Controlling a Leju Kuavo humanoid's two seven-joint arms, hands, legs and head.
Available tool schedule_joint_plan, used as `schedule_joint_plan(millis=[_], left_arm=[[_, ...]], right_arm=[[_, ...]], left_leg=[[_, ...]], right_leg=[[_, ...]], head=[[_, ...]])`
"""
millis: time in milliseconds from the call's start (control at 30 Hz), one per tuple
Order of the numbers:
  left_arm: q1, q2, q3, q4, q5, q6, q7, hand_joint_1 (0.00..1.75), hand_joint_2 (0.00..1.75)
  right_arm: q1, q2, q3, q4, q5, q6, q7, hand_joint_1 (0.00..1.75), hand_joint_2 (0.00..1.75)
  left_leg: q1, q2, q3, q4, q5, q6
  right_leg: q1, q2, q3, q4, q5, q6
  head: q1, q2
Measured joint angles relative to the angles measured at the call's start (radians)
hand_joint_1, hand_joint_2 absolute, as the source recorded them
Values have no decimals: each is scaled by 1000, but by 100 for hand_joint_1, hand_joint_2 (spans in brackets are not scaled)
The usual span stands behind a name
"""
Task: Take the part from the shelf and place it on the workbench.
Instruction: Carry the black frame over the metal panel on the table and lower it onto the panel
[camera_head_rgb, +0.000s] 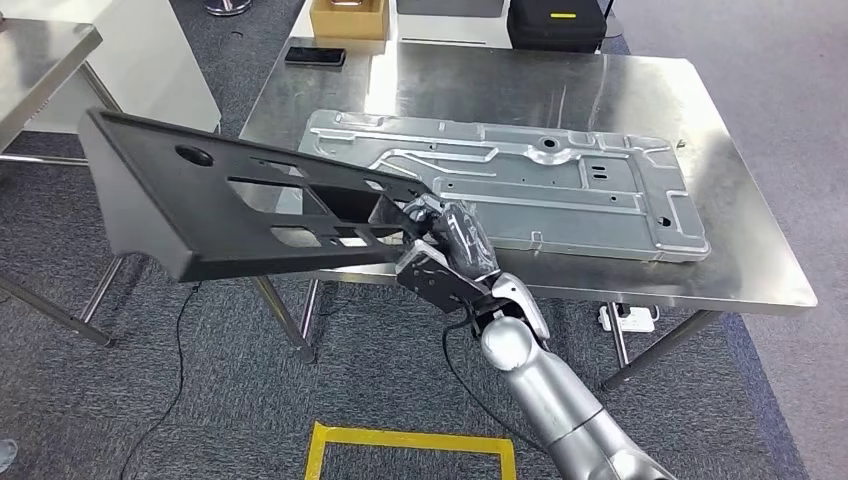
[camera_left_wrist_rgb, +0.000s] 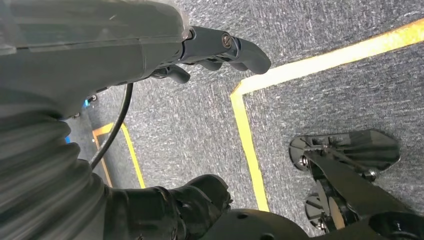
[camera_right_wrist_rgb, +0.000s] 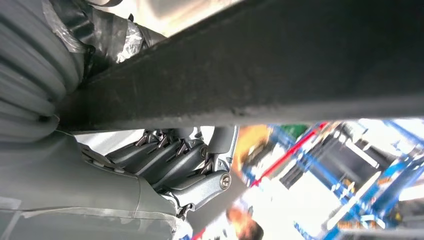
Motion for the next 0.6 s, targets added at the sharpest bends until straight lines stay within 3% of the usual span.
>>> schedule_joint_plan(millis=[100,133,200,267,300,333,367,433,533,600], left_arm=[[-4,1,0,0,-15,-1,-1,0,175],[-5,2,-1,0,-21,-1,-1,0,175],[-5,2,-3,0,-31,-3,-1,0,175],[-5,2,-5,0,-43,-5,-1,0,175],[-4,2,-6,0,-48,-7,-1,0,175],[-4,2,-7,0,-54,-8,-1,0,175],[-4,3,-8,0,-60,-10,0,0,175],[-5,3,-10,0,-69,-13,1,0,175],[-8,3,-13,0,-74,-15,2,0,175],[-10,1,-16,0,-80,-17,2,0,175]], right_arm=[[-58,20,1,65,78,-95,22,175,175],[-79,27,1,86,111,-137,32,175,175],[-124,37,1,133,180,-222,55,175,175],[-162,41,1,184,254,-301,86,175,175],[-178,42,1,211,296,-341,105,175,175],[-194,43,1,237,344,-379,125,175,175],[-210,43,1,263,391,-413,143,175,175],[-242,43,-1,310,459,-459,163,175,175],[-267,44,-9,356,527,-477,184,175,175],[-270,44,-33,366,672,-478,237,175,175]], left_leg=[[0,-2,-4,11,-12,-16],[0,-3,-20,45,-32,-19],[2,-5,-82,168,-89,-24],[2,-6,-136,262,-109,-29],[3,-6,-139,259,-90,-30],[3,-6,-124,217,-55,-31],[3,-6,-97,150,-16,-30],[2,-9,-50,46,23,-24],[0,-12,-42,20,21,-9],[3,-11,-39,14,25,2]], right_leg=[[-6,0,12,-24,8,-10],[-10,0,18,-32,12,-13],[-10,0,21,-37,13,-19],[-8,1,22,-34,11,-22],[-7,2,22,-30,8,-22],[-8,4,23,-25,4,-20],[-8,6,22,-17,-1,-17],[-6,10,14,0,-11,-8],[-3,13,4,9,-15,4],[-4,12,-1,24,-27,14]], head=[[-1,0],[-2,0],[-3,0],[-4,0],[-4,0],[-4,0],[-4,0],[-4,0],[-3,0],[-3,0]])
